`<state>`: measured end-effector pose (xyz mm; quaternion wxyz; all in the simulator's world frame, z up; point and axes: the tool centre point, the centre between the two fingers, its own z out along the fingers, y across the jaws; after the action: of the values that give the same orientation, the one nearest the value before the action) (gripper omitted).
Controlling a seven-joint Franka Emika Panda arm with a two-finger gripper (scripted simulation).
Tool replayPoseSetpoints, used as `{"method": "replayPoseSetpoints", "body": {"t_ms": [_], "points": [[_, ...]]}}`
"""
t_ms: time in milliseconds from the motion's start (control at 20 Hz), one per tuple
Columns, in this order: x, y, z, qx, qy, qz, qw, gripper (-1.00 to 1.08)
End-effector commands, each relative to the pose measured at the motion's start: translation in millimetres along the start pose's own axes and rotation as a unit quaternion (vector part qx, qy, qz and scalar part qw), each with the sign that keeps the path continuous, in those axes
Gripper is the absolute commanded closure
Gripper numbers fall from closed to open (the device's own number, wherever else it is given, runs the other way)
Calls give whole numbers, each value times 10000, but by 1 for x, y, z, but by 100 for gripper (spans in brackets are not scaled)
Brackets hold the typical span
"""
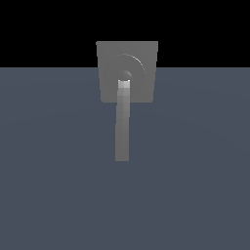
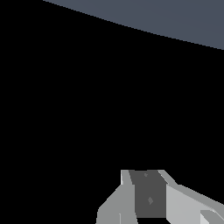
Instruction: Turn on the faucet by rotating a designated handle.
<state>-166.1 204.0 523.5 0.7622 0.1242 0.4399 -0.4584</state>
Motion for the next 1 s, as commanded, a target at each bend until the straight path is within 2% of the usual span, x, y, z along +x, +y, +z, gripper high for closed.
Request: {"method": "replayPoseSetpoints", "body": {"t_ms": [0, 150, 250, 350, 450, 550, 700, 800, 950], "points": [[10, 19, -15, -276, -380, -737, 9962, 108], [29, 42, -32, -576, -819, -1653, 9811, 108], [44, 56, -44, -762, -1104, -2268, 9647, 108], [62, 70, -55, -936, -1379, -2880, 9430, 108], [83, 82, -66, -1099, -1644, -3486, 9162, 108], [105, 92, -77, -1252, -1898, -4081, 8842, 108], [143, 105, -92, -1462, -2256, -4940, 8269, 108], [170, 111, -101, -1591, -2478, -5485, 7826, 108], [214, 116, -114, -1770, -2784, -6248, 7077, 108]]}}
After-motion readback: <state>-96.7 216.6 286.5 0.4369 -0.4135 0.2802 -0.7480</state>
